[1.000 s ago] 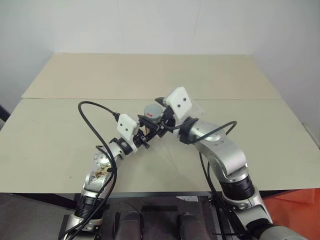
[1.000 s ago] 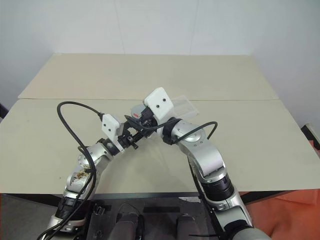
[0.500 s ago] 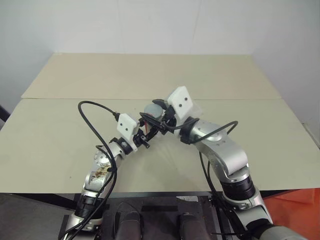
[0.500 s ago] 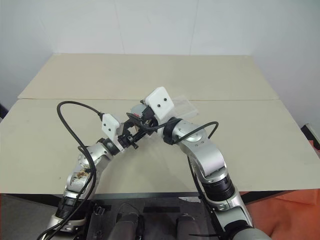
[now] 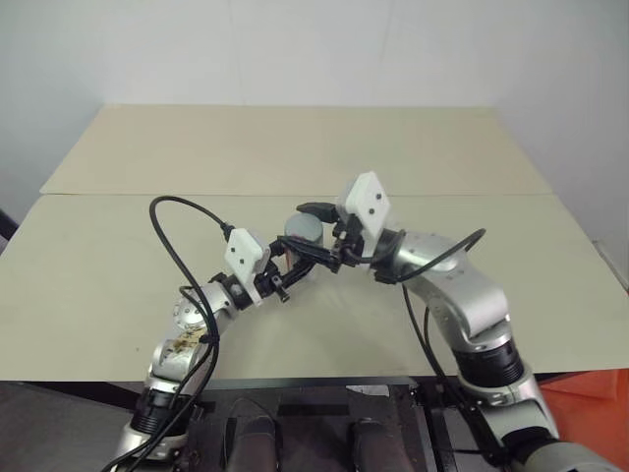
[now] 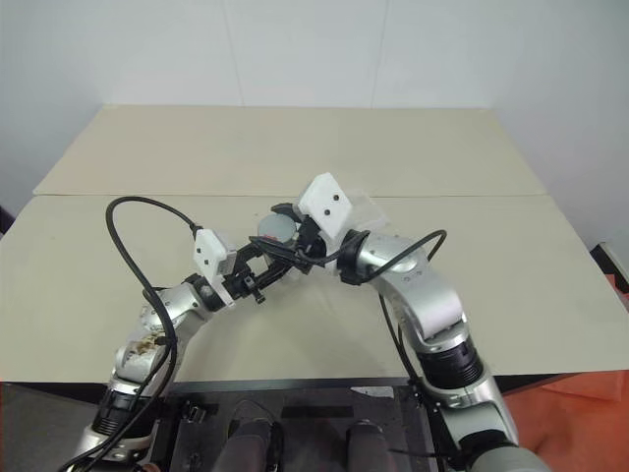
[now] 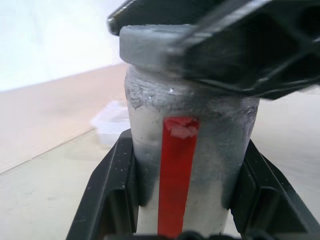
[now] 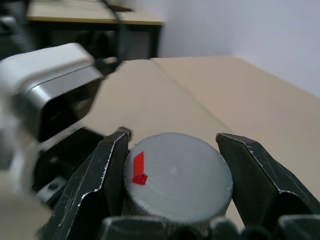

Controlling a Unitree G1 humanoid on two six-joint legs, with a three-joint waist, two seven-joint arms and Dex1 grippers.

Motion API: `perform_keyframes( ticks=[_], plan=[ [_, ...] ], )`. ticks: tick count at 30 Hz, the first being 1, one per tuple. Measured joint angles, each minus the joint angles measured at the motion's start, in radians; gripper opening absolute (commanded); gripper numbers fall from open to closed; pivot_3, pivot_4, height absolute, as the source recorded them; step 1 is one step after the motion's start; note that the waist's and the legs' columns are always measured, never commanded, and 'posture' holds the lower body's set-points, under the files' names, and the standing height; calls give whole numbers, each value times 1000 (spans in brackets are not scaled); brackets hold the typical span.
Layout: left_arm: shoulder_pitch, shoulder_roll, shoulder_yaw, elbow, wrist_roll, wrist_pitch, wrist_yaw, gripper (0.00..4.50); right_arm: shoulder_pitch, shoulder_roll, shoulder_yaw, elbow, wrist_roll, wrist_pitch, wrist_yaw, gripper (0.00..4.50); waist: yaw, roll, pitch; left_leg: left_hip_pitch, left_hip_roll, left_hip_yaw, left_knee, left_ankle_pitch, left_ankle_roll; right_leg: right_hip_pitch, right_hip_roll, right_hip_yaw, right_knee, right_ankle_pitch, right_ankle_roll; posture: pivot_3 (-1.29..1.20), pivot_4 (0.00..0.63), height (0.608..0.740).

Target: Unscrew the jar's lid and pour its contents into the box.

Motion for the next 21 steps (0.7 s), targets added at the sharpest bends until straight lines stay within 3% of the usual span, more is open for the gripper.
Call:
perform_keyframes(
  ticks=[7,12,16,19,21],
  plan=[
    [-1,77,3,-28,-92,34,-149,1926,-105,-60,2,181,80,-111,336,2767,-1,1,2,0,0,0,0,0,0,0,0,0,0,0,0,0,150,740],
    [-12,81,-10,-31,-111,34,-203,1926,-230,-70,22,388,92,-211,621,2767,0,2,3,0,0,1,0,0,0,0,0,0,-1,0,0,0,150,740],
    [-24,77,-18,-32,-110,34,-210,1926,-294,-52,27,524,96,-281,753,2767,1,2,3,0,0,1,0,0,0,0,0,0,-1,0,0,0,150,740],
    [-25,74,-17,-28,-106,35,-199,1926,-327,-50,55,598,103,-332,774,2767,1,2,3,0,0,0,0,0,0,-1,0,0,0,0,0,0,150,740],
    [-25,72,-18,-26,-100,35,-190,1926,-337,-50,65,627,112,-349,777,3477,1,2,3,0,1,0,0,0,0,-1,0,0,0,0,0,0,150,740]
  ],
)
